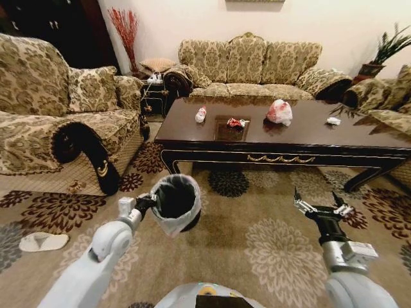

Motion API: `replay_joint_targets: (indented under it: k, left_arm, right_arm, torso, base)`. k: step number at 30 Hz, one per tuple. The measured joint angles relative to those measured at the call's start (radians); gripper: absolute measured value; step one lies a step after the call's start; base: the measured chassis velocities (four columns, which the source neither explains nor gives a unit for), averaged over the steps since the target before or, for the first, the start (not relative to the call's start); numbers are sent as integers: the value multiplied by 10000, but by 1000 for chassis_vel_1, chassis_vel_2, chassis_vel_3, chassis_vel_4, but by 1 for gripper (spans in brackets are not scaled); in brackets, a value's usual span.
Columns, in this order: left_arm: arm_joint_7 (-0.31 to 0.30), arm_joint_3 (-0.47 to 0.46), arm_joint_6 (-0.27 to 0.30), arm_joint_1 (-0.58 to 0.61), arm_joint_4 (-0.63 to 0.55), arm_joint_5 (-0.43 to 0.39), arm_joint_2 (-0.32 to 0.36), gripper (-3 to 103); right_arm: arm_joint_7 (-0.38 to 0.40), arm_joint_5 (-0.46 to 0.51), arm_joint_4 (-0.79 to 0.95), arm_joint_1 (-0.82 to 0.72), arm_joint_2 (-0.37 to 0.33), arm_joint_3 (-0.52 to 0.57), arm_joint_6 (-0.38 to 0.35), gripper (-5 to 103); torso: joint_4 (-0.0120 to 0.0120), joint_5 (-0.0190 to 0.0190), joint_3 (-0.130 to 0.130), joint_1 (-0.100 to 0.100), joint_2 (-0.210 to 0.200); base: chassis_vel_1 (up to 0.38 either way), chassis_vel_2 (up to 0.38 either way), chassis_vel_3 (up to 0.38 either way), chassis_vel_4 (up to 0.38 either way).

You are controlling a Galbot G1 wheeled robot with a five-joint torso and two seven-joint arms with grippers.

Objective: Move to the front of the table and place the trash on the table into the trash bin.

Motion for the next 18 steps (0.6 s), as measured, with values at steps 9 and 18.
replay_joint_targets:
  k: [9,18]
  left_arm:
    - [-115,-382,207,348,-830,160,122,3]
    - [-35,-811,140,751,-1025,347,275,3]
  right_arm:
    - [-79,209,286,104,-226,21,-450,100]
    - [-29,130,364,172,-162,23,-730,100]
  torso:
    - [-1,-1,309,101,395]
    - [-1,-2,551,200,736]
  base:
    - [0,0,0,0]
    - [0,0,0,0]
